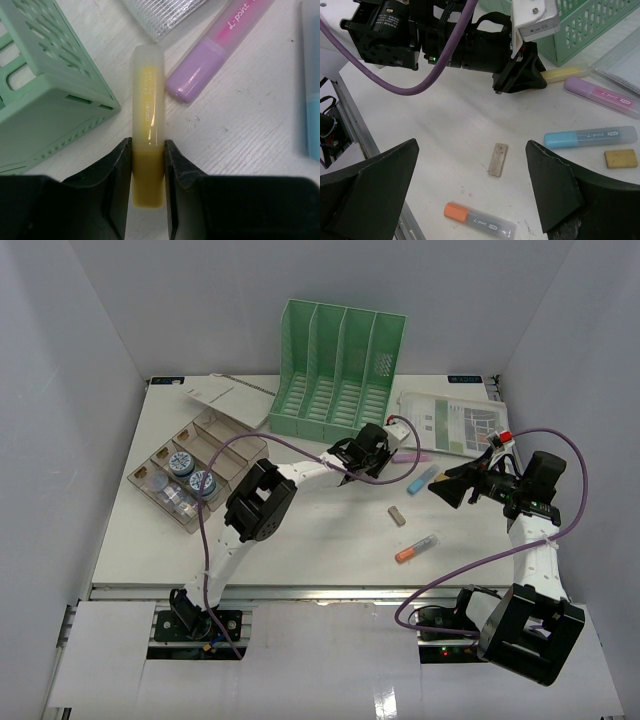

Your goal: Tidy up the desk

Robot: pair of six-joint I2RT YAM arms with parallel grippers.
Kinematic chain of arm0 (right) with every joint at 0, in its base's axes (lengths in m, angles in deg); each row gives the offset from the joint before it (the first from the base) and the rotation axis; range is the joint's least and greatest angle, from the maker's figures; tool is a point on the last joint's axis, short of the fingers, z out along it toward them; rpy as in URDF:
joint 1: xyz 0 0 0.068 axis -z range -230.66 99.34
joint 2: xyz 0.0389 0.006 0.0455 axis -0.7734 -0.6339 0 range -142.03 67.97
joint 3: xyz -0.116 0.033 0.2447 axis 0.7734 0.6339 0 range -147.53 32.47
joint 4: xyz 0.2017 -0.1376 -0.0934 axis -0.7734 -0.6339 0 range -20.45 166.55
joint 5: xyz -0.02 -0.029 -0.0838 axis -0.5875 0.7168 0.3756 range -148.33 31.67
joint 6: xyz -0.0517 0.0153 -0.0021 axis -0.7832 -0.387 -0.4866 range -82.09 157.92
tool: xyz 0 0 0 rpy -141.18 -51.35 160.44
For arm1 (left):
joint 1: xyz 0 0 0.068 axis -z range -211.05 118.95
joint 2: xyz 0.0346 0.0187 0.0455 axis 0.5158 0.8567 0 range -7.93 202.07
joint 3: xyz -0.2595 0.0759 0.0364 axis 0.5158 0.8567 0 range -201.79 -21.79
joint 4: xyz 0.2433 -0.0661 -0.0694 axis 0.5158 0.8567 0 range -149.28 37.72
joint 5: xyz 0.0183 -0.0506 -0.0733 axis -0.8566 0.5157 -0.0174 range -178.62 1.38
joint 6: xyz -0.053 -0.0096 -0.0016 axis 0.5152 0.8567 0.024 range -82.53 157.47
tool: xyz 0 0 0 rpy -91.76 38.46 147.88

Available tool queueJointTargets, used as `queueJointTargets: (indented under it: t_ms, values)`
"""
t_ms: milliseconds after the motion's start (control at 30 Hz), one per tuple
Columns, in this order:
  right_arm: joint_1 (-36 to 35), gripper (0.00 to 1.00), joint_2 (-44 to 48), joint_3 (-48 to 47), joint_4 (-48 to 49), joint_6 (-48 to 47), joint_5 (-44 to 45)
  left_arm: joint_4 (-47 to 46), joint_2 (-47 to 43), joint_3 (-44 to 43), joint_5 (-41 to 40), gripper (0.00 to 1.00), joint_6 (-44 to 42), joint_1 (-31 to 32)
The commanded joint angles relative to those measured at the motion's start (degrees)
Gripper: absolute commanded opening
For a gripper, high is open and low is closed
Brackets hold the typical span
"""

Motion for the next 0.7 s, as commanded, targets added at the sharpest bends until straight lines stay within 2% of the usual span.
queueJointTargets:
  t_ms: [0, 100, 267, 433, 567, 667]
  values:
    - [0.5, 0.94, 0.09, -0.89, 1.41, 0.06, -1.01, 0.9, -4.92, 4.69, -1.46, 0.24, -0.44, 1.18]
    - [0.5, 0.94, 0.12, -0.81, 1.36, -0.03, -1.0, -1.2, -10.5, 10.76, -1.02, 0.17, -0.52, 2.11]
    - [0.59, 0.94, 0.46, -0.8, 1.43, -0.04, -1.1, -4.02, -21.03, 20.41, 0.3, 0.13, 2.79, 2.28]
    - [0.68, 0.94, 0.71, -0.72, 1.3, -0.12, -1.18, -3.46, -33.6, 32.12, 0.59, 0.08, 9.93, 1.25]
    - [0.76, 0.94, 0.9, -0.63, 1.36, -0.03, -1.37, -3.09, -44.82, 40.93, 3.49, 0.05, 16.74, -3.5]
    - [0.76, 0.94, 0.95, -0.63, 1.36, -0.03, -1.51, -4.25, -51.83, 48.76, 7.77, 0.03, 22.56, -10.56]
